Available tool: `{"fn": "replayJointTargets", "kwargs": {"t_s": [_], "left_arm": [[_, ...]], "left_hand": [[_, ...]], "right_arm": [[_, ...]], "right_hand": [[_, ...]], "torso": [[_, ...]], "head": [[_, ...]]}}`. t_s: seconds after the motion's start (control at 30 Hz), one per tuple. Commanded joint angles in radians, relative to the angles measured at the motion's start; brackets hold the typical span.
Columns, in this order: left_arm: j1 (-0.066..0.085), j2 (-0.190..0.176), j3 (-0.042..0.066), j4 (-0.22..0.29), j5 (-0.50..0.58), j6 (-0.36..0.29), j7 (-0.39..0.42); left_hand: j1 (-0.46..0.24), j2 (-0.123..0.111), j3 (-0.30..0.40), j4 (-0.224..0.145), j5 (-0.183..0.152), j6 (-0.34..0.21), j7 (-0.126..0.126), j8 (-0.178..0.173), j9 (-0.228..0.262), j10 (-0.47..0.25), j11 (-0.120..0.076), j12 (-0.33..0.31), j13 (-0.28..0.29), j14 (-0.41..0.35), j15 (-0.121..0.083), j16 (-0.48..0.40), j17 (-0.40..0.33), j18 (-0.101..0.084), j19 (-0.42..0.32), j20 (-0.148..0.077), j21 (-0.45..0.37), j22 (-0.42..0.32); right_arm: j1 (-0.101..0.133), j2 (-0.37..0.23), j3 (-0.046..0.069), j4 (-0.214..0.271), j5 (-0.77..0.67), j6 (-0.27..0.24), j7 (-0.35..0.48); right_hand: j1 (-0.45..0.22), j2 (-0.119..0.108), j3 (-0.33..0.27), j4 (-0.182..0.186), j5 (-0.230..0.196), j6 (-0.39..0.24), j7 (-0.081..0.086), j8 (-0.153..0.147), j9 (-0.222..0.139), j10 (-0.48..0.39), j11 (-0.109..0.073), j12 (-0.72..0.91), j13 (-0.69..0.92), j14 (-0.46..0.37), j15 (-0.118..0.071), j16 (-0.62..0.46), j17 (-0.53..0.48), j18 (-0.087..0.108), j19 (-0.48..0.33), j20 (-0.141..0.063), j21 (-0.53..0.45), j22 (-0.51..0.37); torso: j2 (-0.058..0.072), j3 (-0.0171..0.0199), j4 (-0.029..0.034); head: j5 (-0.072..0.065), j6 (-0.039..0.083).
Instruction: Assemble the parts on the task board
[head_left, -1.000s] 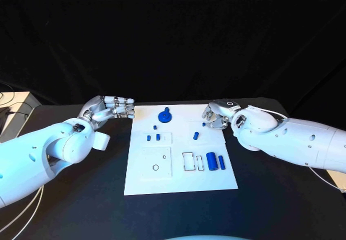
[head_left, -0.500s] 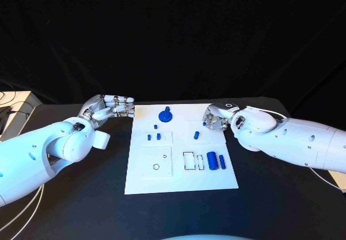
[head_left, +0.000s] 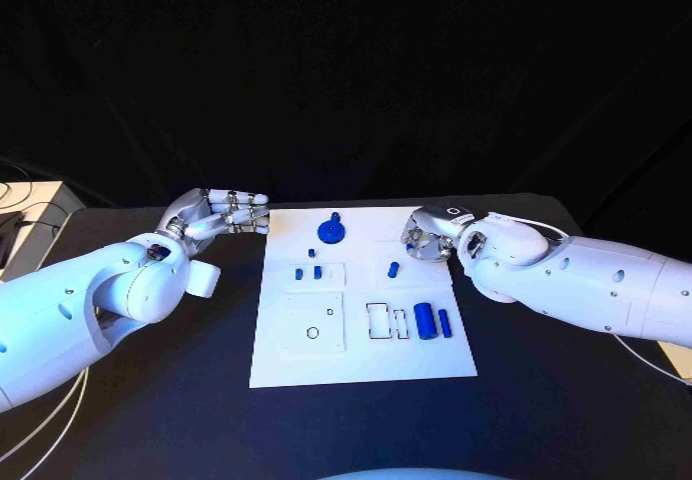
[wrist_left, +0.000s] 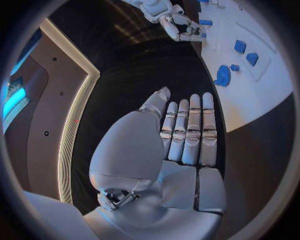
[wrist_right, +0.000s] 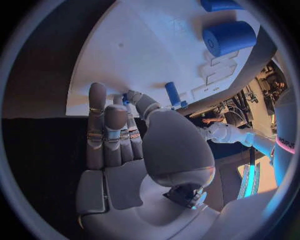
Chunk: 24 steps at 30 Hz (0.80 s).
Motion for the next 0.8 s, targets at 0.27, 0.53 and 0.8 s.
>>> {"fn": "replayJointTargets", "kwargs": {"t_s": [0.27, 0.53, 0.8], "left_arm": [[0.000, 0.000, 0.001, 0.002, 0.005, -0.001, 0.000], [0.000, -0.001, 0.001, 0.001, 0.004, -0.002, -0.002], [0.000, -0.002, 0.001, 0.002, 0.004, -0.001, -0.003]], "left_hand": [[0.008, 0.003, 0.002, -0.009, 0.002, 0.000, 0.008, -0.005, 0.000, -0.007, 0.003, -0.004, -0.001, -0.007, 0.002, -0.001, 0.001, -0.011, 0.006, -0.003, 0.007, 0.000], [0.007, 0.005, 0.005, -0.011, 0.002, 0.001, 0.008, -0.005, 0.000, -0.006, 0.003, -0.004, -0.001, -0.007, 0.002, -0.001, 0.002, -0.012, 0.004, -0.004, 0.011, 0.003], [0.006, 0.005, 0.009, -0.015, 0.002, 0.003, 0.008, -0.005, 0.000, -0.007, 0.002, -0.004, -0.001, -0.007, 0.002, -0.001, 0.002, -0.013, 0.001, -0.006, 0.013, 0.007]], "right_arm": [[-0.007, 0.005, -0.004, -0.001, 0.008, 0.027, 0.013], [-0.008, 0.007, -0.004, 0.003, -0.015, 0.027, -0.003], [-0.008, 0.007, -0.004, 0.007, -0.041, 0.014, -0.027]], "right_hand": [[0.008, 0.017, 0.053, 0.004, -0.008, 0.041, -0.009, 0.002, 0.006, 0.012, -0.009, -0.002, -0.001, -0.003, -0.004, 0.009, 0.000, 0.011, 0.012, -0.001, -0.019, 0.037], [0.046, 0.064, 0.118, -0.041, -0.077, 0.100, -0.021, 0.004, 0.022, 0.064, -0.025, -0.004, 0.000, -0.004, -0.016, 0.010, 0.001, 0.013, -0.002, -0.014, -0.002, 0.084], [0.032, 0.065, 0.149, -0.070, -0.077, 0.110, -0.025, 0.002, 0.036, 0.076, -0.029, -0.004, 0.000, -0.002, -0.018, 0.011, 0.004, 0.014, -0.014, -0.018, 0.009, 0.137]], "torso": [[0.000, 0.0001, -0.0004], [0.000, -0.0001, 0.0002], [0.000, -0.0001, -0.0006]], "head": [[0.001, -0.004], [0.000, -0.007], [0.002, -0.009]]}}
